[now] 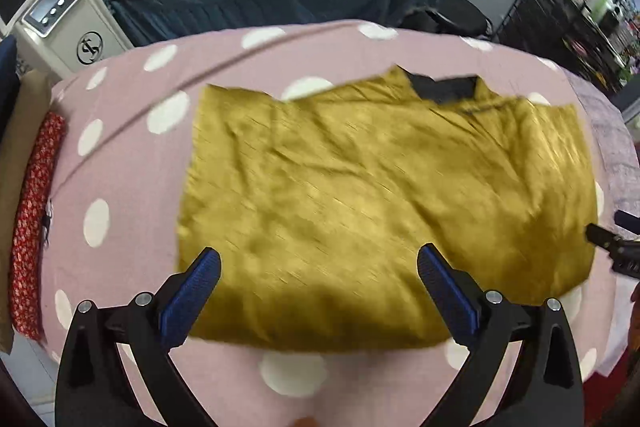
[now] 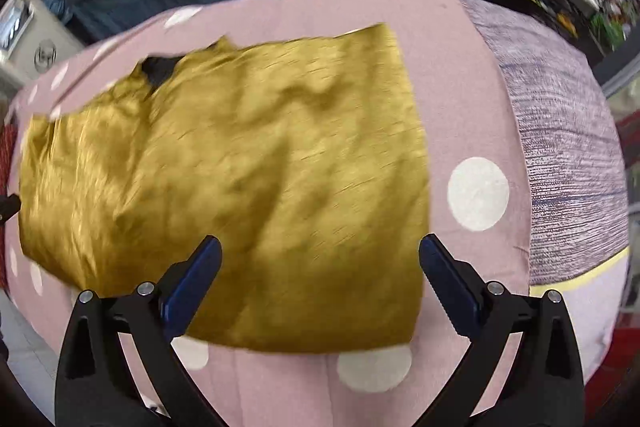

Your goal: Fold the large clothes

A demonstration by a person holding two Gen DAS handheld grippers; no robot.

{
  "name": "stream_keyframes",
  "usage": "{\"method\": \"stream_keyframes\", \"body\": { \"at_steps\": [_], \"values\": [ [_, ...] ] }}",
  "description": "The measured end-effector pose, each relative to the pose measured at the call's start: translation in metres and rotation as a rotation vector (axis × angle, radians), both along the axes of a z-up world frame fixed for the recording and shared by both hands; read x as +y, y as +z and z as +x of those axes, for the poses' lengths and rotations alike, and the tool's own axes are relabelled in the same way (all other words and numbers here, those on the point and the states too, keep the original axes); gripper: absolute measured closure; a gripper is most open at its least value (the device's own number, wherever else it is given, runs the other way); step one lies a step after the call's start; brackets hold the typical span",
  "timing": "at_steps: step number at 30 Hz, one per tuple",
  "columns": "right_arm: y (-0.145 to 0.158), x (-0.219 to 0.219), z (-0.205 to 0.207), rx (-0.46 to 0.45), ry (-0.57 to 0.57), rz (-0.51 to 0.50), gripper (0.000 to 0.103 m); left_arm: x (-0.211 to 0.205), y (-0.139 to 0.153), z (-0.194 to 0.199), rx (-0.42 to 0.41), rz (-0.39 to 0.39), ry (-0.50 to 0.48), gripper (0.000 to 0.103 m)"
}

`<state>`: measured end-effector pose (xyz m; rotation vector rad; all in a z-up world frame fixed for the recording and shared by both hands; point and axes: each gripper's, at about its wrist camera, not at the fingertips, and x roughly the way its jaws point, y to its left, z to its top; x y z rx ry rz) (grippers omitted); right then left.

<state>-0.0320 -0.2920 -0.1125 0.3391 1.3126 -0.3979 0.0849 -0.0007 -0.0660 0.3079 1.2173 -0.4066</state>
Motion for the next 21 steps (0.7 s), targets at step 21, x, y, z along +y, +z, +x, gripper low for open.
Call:
{"method": "stream_keyframes", "body": {
  "at_steps": [21],
  "values": [
    [0.048,0.099,-0.03,0.041,0.166,-0.047,0.006,-0.007,0.02,-0.069,-0.018,0.114,-0.026,0.006]
  ]
}}
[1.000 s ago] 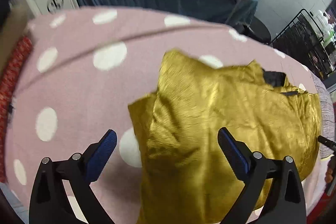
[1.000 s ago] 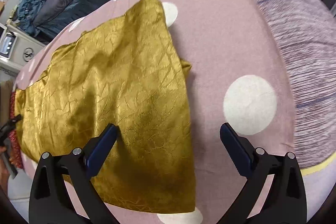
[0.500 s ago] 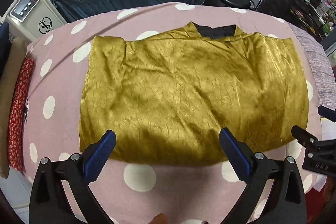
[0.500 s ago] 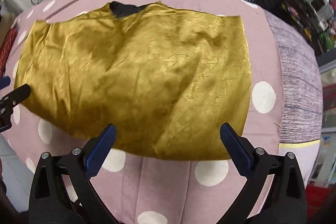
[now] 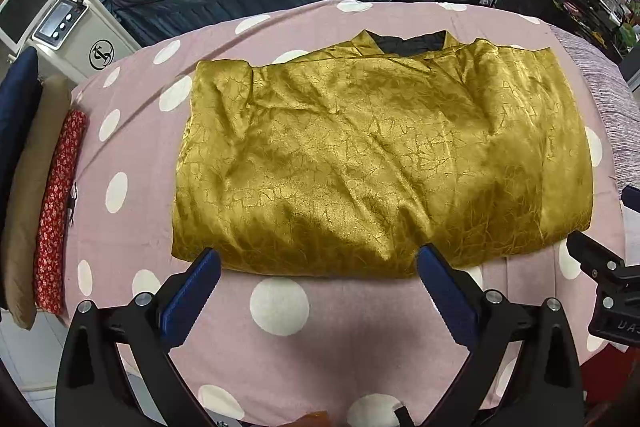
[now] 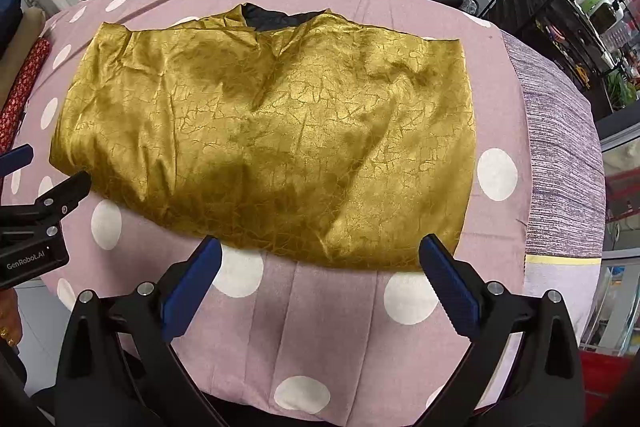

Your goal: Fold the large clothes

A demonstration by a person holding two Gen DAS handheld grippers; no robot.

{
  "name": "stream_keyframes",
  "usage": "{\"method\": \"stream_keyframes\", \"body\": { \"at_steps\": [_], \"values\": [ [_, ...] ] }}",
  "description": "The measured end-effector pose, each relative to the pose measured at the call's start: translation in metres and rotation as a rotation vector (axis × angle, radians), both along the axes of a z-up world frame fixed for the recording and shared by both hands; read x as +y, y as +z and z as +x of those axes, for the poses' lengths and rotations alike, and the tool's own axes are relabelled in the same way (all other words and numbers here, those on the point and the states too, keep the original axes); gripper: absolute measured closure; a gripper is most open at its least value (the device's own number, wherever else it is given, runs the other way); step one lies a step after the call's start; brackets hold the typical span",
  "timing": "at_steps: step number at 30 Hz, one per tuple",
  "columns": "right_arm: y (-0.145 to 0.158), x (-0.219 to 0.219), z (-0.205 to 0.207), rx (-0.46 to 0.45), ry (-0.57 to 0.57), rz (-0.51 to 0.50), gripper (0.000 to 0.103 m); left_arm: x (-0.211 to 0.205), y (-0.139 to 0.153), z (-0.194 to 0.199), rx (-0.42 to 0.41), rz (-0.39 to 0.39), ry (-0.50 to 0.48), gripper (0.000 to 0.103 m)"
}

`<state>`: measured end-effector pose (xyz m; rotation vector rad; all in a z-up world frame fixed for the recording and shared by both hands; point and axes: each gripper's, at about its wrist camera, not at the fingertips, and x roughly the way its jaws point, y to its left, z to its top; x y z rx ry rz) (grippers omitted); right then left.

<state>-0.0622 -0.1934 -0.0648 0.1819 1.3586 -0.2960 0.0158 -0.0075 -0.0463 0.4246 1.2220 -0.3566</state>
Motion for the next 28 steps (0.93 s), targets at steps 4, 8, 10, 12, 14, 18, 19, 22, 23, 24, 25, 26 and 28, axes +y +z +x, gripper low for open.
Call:
{"method": "stream_keyframes", "body": {
  "at_steps": [4,8,10,12,14,18,19,22,23,24,25,26,28],
  "values": [
    [0.0026,0.002,-0.0004,-0.004,0.006,-0.006,0.006,-0.0005,0.0023,-0.0022,-0.009,0.001,-0.005,0.006],
    [0.0044,0.0015,-0.0008,-0.011,0.005,-0.003,0.006,-0.0012,0.0037,-0.0037,-0.018,0.005,-0.007,0.006],
    [0.0038,0.0012,-0.0009,-0.009,0.006,-0.005,0.006,-0.0006,0.0045,-0.0042,-0.018,0.0,-0.005,0.006],
    [0.0032,0.0009,-0.0014,-0.007,0.005,-0.003,0.006,-0.0008,0.005,-0.0048,-0.022,0.002,-0.007,0.006],
    [0.0029,0.0004,-0.002,-0.007,0.006,-0.002,0.006,-0.0006,0.0061,-0.0057,-0.035,0.006,-0.004,0.006],
    [0.0031,-0.0004,-0.0031,-0.007,0.003,-0.003,0.006,-0.0003,0.0068,-0.0061,-0.039,0.009,0.003,0.006],
    [0.0033,-0.0007,-0.0034,-0.008,0.002,-0.002,0.006,-0.0004,0.0061,-0.0057,-0.032,0.01,0.004,0.006],
    [0.0035,-0.0011,-0.0045,-0.012,0.001,-0.001,0.006,-0.0004,0.0029,-0.0048,-0.001,0.017,0.01,0.006],
    [0.0035,-0.0012,-0.0045,-0.011,0.002,-0.002,0.006,-0.0002,0.0023,-0.0051,0.006,0.011,0.008,0.006],
    [0.0032,-0.0012,-0.0045,-0.01,0.002,-0.002,0.006,-0.0003,0.0015,-0.0055,0.012,0.009,0.006,0.006],
    [0.0026,-0.0011,-0.0047,-0.009,0.002,-0.002,0.006,-0.0005,0.0005,-0.0063,0.014,0.013,0.006,0.006],
    [0.0023,-0.0014,-0.0048,-0.008,0.001,0.0,0.006,-0.0006,-0.0004,-0.0068,0.016,0.019,0.006,0.006],
    [0.0019,-0.0013,-0.0051,-0.008,-0.001,0.003,0.006,0.0001,-0.0009,-0.0075,0.02,0.019,0.008,0.006]
  ]
}}
